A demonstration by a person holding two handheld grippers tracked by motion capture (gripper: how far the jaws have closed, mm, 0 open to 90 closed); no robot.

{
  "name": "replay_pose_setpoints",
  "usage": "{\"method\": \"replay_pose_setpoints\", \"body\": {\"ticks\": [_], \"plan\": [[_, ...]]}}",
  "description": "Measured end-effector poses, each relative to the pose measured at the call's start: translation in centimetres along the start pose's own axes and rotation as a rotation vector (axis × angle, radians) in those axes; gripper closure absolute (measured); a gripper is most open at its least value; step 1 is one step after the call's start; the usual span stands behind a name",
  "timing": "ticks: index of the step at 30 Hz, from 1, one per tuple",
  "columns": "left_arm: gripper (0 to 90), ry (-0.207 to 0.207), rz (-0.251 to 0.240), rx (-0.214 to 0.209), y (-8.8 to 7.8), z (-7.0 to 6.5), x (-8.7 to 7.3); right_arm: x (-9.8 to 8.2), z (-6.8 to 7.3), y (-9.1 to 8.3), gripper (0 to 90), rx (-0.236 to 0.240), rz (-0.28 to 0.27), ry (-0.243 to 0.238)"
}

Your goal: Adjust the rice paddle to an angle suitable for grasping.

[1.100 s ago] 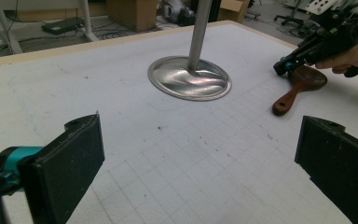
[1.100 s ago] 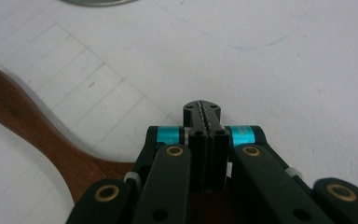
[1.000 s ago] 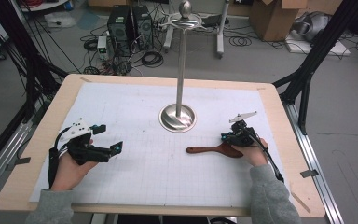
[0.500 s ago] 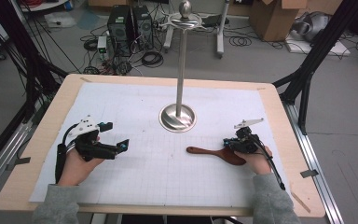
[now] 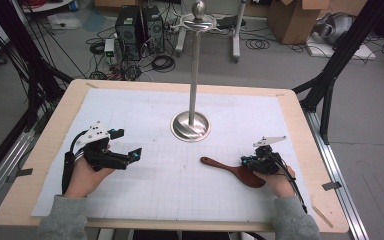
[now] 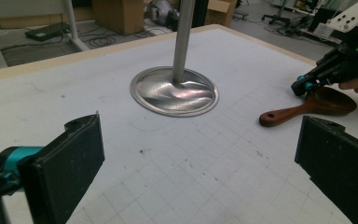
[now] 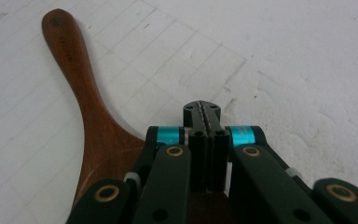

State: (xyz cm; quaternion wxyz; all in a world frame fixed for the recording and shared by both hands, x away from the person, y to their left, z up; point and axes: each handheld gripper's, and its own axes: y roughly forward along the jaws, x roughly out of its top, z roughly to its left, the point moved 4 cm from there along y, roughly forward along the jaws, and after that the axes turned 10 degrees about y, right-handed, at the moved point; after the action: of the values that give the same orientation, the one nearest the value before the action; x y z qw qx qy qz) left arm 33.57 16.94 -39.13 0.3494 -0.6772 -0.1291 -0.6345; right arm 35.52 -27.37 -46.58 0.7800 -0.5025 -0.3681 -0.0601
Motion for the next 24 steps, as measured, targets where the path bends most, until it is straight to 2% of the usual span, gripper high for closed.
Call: {"method": "replay_pose_setpoints", "body": {"ticks": [4,8,13,20,24], "plan": [[1.7,0.004,0.011,0.000,0.3,-0.1,0.0,-0.1,0.3,-0.1,89.8,-0.011,0.004,-0.005],[1.7,0.001,0.012,-0.002,0.5,0.1,0.0,-0.5,0.6,-0.3,89.8,-0.003,0.002,-0.005],[1.8,0.002,-0.003,-0.004,0.6,0.1,0.4,-1.1,1.0,-0.6,89.7,0.000,-0.005,-0.013],[1.7,-0.002,-0.015,-0.003,1.0,0.3,0.4,-2.1,2.1,-1.2,89.7,0.008,0.008,-0.047],[1.7,-0.004,-0.016,-0.007,1.2,0.4,0.4,-2.4,2.7,-1.4,89.7,-0.015,0.002,-0.071]]}}
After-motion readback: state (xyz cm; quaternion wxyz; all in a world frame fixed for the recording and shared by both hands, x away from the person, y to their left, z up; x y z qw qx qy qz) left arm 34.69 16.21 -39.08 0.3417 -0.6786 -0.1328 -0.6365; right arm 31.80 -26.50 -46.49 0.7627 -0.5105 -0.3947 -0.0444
